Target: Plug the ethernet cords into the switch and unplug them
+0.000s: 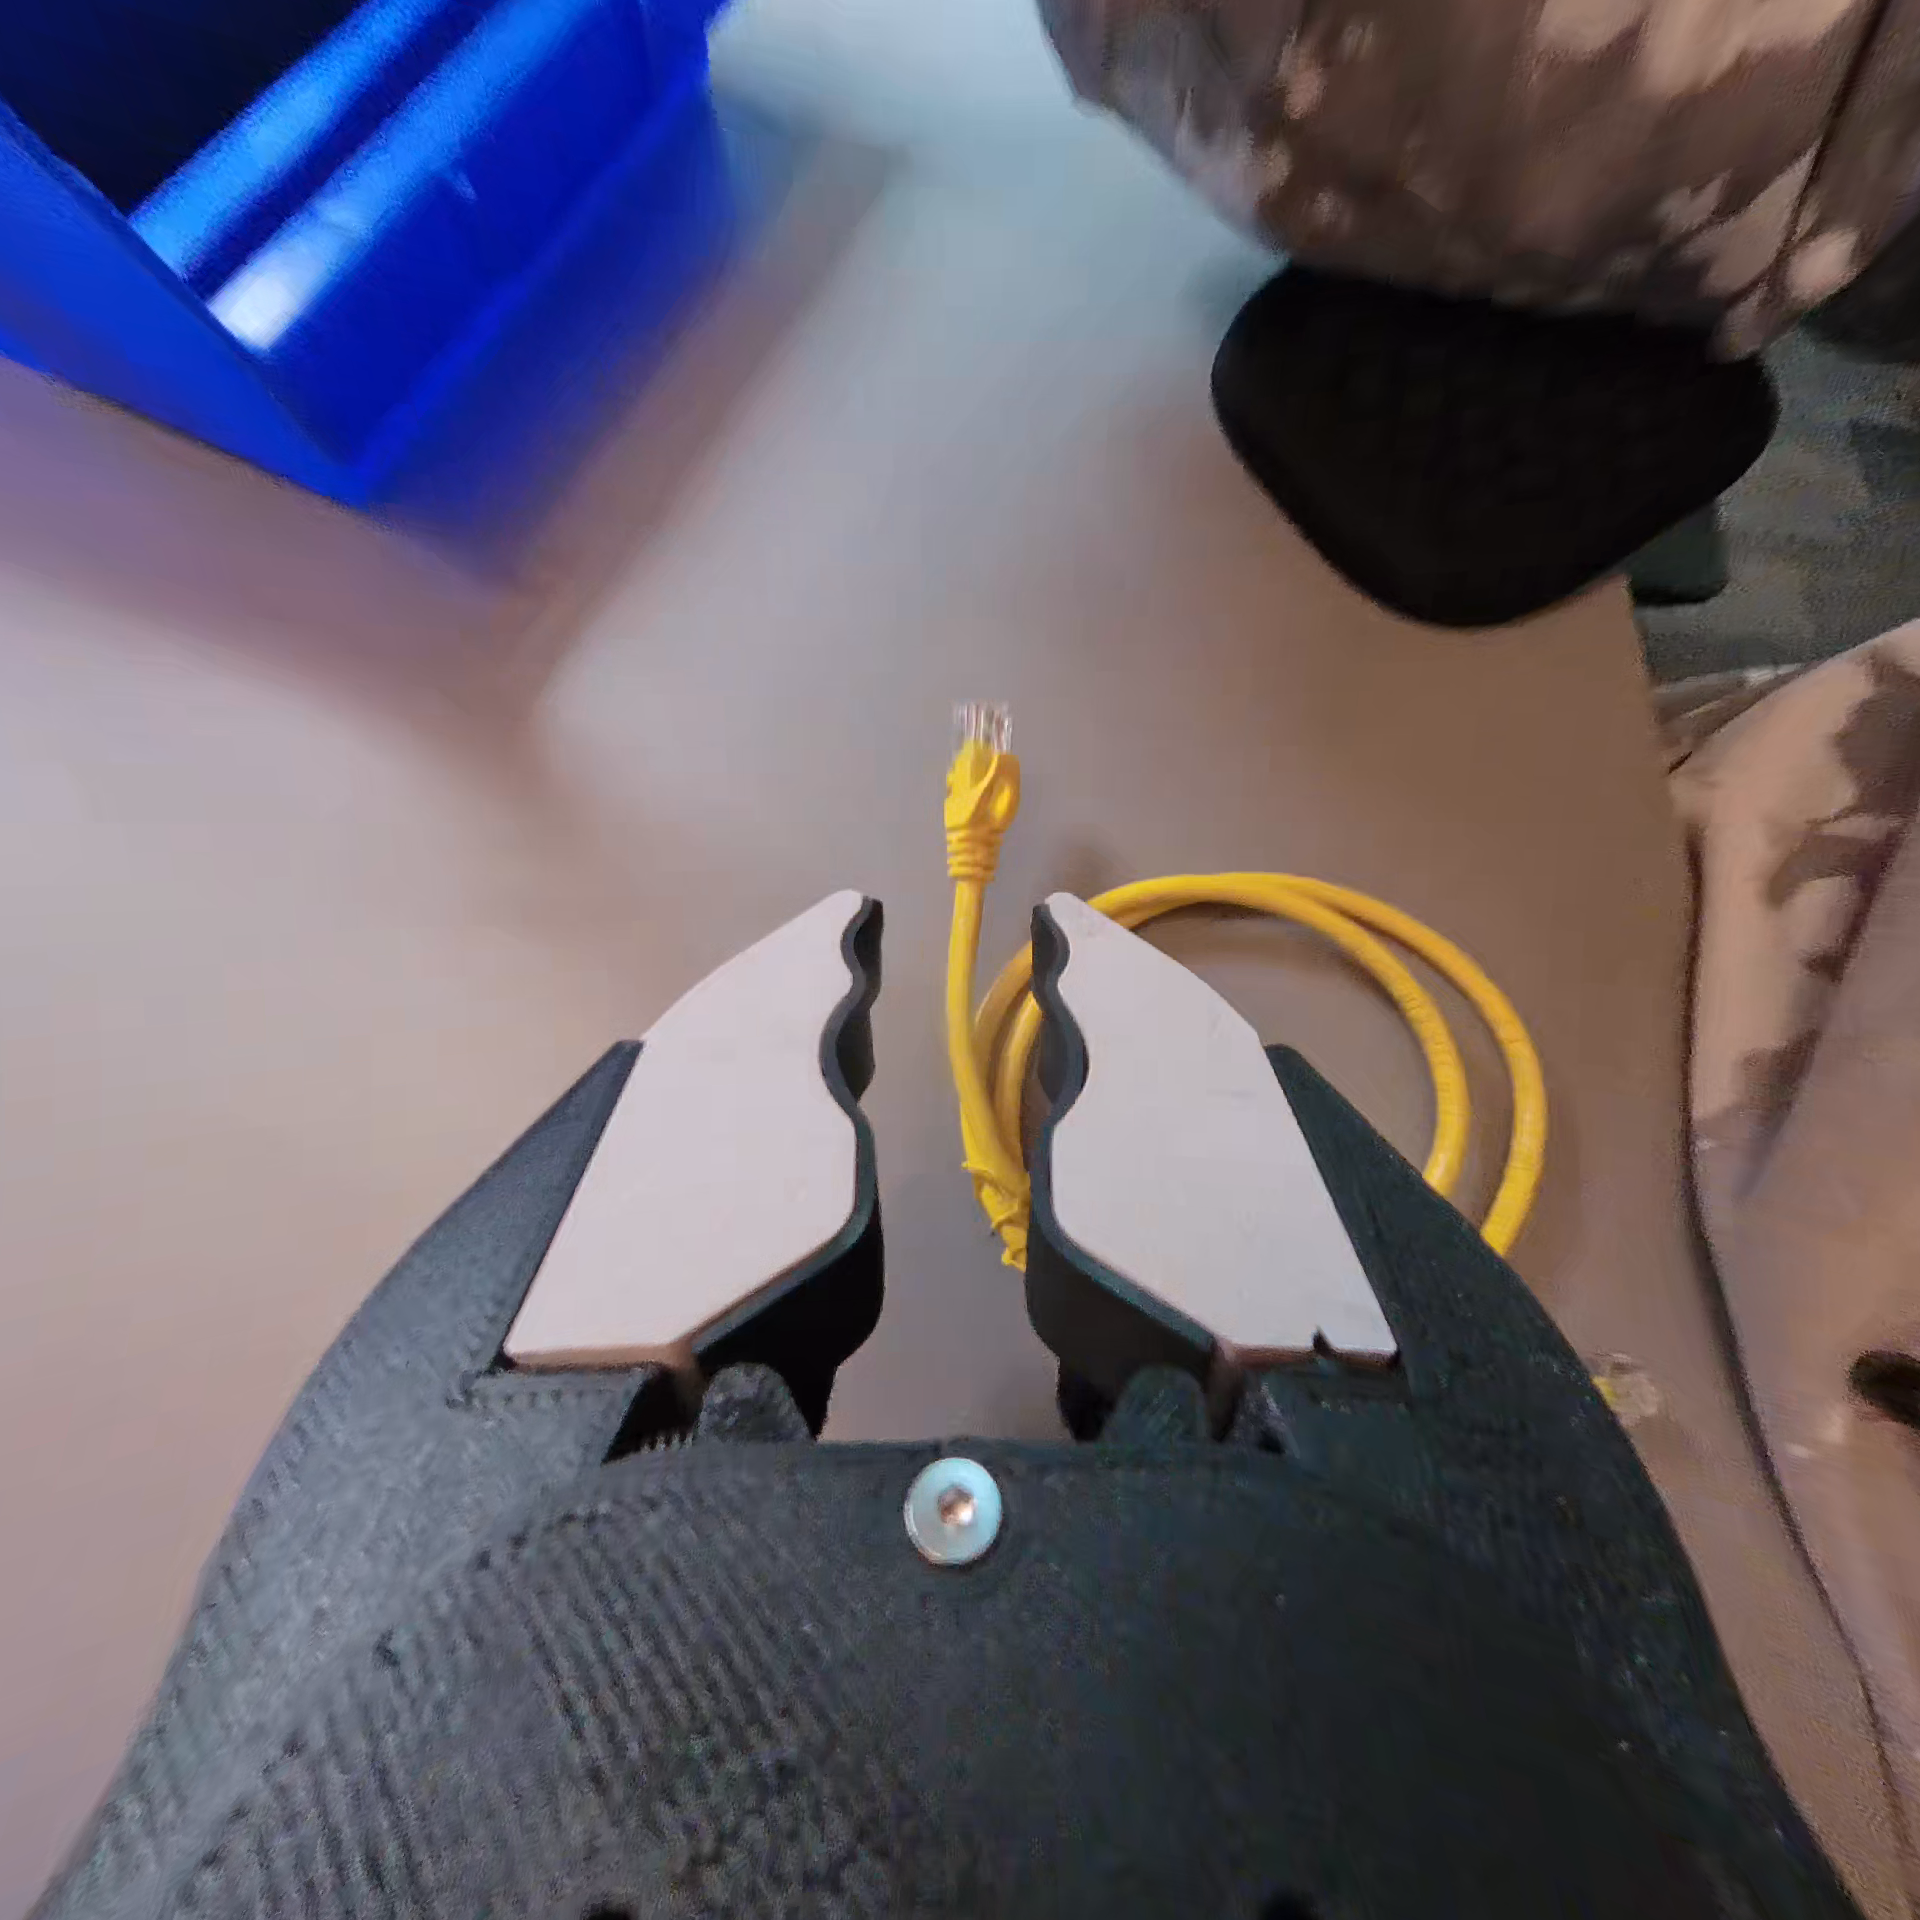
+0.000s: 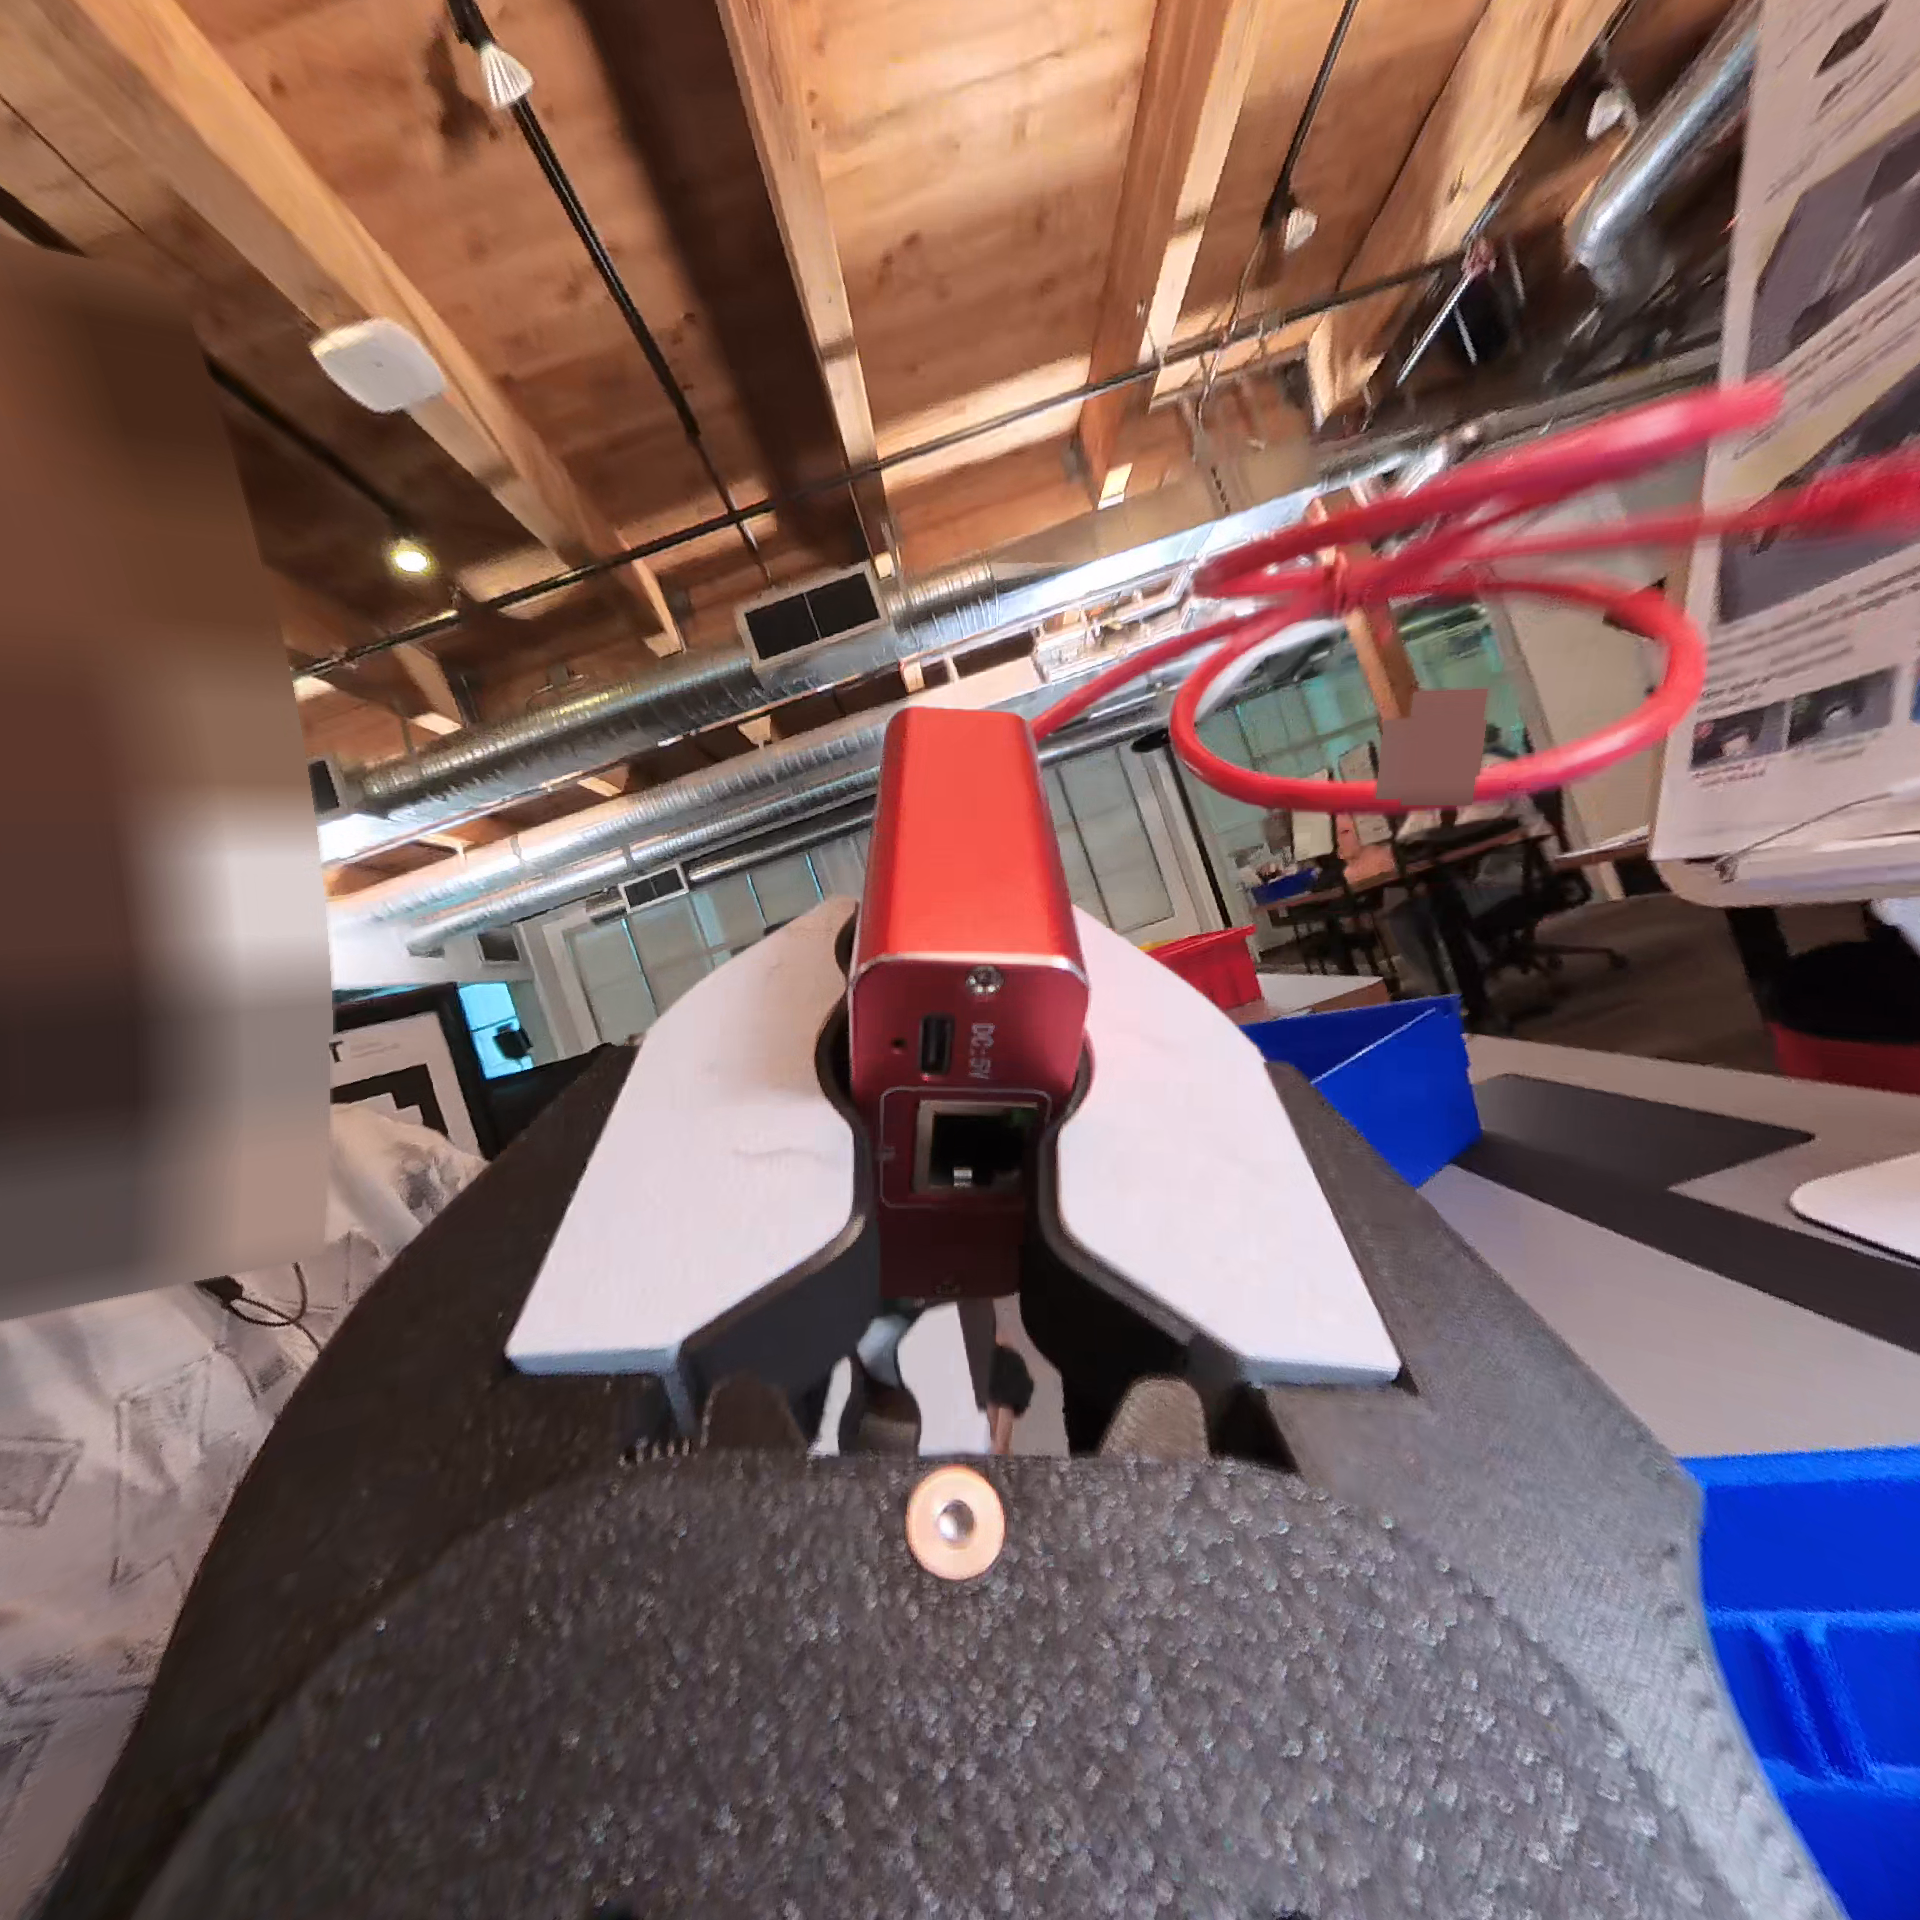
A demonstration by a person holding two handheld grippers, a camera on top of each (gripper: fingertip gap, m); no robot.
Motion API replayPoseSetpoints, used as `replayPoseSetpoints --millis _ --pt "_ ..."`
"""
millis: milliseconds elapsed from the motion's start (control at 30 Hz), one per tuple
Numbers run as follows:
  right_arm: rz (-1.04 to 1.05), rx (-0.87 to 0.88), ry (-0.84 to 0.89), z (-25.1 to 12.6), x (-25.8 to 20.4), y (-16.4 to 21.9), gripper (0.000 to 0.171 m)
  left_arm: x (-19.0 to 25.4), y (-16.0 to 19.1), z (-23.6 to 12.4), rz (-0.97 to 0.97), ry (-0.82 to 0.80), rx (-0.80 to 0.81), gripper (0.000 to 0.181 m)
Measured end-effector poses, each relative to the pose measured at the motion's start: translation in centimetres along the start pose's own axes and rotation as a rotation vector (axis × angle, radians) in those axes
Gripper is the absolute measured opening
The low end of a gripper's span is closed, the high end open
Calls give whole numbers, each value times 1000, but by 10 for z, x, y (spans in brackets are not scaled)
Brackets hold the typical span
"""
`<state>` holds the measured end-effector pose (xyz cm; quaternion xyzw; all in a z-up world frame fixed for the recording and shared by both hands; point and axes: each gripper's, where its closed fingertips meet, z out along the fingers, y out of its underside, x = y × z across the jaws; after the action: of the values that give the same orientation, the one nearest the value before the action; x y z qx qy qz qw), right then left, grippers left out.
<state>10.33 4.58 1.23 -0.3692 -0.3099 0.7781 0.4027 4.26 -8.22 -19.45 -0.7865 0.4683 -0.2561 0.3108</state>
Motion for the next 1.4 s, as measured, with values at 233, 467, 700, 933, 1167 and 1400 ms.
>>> replayPoseSetpoints --millis 233,467,700,933,1167,1400 --pt "-42 15 5 -12 -4 -13 30 -2 6 26 135 -151 -23 25" --pt "-28 3 30 -13 5 -8 30 -7 10 31 338 -424 -50 24" --pt "-20 -24 27 -11 6 -1 29 -10 10 30 405 -563 -62 19" --pt "-28 -23 19 -11 2 -4 29 -11 12 34 356 -552 -67 14" --pt "-40 -46 18 -9 1 -1 29 -10 14 35 343 -527 -83 10" --pt "-61 -106 23 -10 2 9 29 -8 -9 4 122 -302 84 9"
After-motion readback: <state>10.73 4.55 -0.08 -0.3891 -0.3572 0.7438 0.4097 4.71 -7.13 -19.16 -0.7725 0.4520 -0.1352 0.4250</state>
